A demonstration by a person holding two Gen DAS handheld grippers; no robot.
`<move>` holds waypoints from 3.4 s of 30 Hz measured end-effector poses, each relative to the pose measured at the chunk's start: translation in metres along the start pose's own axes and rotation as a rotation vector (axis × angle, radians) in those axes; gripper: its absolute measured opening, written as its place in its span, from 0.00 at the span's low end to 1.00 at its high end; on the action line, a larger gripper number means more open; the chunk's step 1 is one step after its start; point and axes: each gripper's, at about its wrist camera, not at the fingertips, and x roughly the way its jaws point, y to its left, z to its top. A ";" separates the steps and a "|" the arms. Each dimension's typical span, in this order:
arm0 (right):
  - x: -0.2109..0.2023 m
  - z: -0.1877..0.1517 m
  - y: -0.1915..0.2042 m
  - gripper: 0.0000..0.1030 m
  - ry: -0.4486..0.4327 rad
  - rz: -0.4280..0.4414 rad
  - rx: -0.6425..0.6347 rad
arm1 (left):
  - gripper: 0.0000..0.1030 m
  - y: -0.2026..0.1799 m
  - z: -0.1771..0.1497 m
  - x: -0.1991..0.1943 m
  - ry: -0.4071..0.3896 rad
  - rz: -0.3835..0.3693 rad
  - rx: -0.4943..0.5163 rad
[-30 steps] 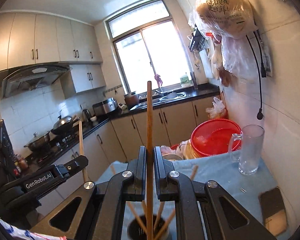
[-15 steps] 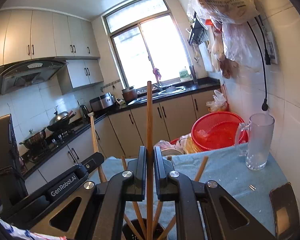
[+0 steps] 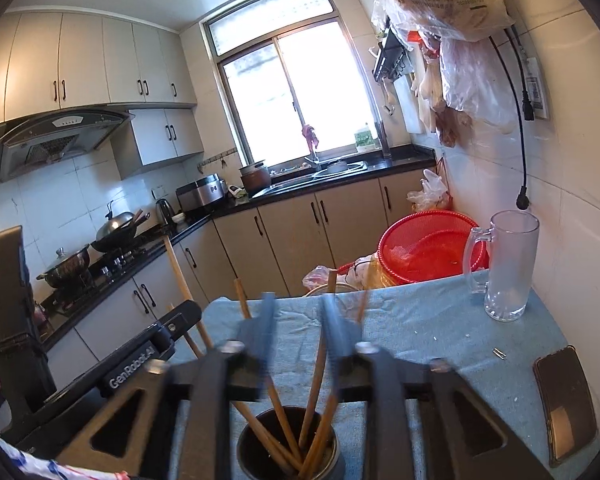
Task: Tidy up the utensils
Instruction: 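Insert both chopsticks into the black cup and open both grippers, then lower both open grippers back toward the loose chopsticks on the towel, then grasp a wooden chopstick with the left gripper while the right gripper grasps another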
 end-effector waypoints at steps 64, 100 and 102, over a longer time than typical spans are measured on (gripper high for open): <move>-0.111 -0.186 -0.062 0.57 0.512 -0.139 -0.023 | 0.08 -0.016 -0.198 -0.048 0.670 0.083 0.435; -0.035 -0.177 -0.026 0.33 0.838 -0.282 -0.209 | 0.08 0.055 -0.187 -0.098 0.642 0.069 0.064; -0.032 -0.177 -0.025 0.21 0.852 -0.266 -0.202 | 0.08 0.059 -0.185 -0.099 0.650 0.060 0.045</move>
